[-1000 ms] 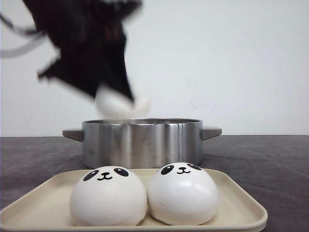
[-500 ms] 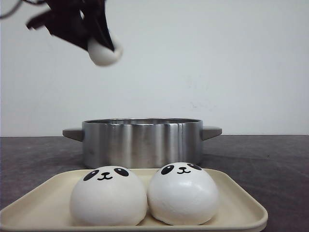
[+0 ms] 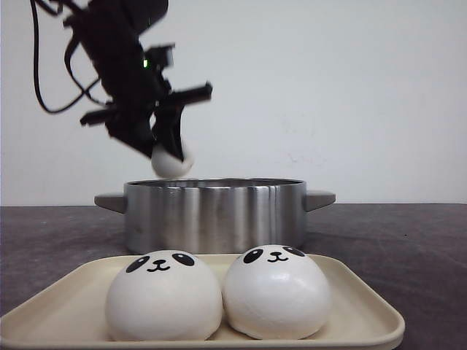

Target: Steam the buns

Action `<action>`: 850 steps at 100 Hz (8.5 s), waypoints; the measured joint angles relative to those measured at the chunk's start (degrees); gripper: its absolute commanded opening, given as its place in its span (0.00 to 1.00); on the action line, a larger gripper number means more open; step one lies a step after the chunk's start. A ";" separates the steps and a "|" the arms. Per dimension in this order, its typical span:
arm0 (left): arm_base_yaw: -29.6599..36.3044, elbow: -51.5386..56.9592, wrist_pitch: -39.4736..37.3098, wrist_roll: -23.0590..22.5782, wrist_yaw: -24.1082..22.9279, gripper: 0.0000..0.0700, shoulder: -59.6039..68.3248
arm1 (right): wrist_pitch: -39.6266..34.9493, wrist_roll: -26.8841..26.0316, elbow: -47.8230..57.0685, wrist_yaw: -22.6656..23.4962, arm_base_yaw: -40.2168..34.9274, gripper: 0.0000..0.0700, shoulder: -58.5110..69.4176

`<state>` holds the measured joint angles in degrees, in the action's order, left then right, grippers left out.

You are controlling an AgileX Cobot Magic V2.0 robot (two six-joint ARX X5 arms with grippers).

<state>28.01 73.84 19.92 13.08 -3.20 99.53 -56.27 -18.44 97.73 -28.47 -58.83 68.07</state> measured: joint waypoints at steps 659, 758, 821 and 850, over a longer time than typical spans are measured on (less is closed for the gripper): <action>17.51 -2.58 -2.84 -1.11 -1.42 0.01 -18.34 | 2.95 0.02 -1.66 5.90 -4.13 0.02 -3.56; 10.73 -2.58 2.47 -4.13 -0.98 0.74 -0.98 | -3.21 -1.51 -1.66 4.39 -4.13 0.02 -3.56; 10.73 -2.54 12.90 -3.06 -5.99 0.01 -30.60 | 13.16 -1.49 -24.65 -6.80 -4.24 0.02 -10.69; 10.40 -4.04 20.94 -3.04 -13.79 0.01 -48.85 | 40.96 1.79 -49.40 5.57 -4.46 0.02 -18.32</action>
<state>38.41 69.80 40.86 10.04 -16.99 50.68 -15.31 -16.64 48.34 -22.90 -63.29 49.76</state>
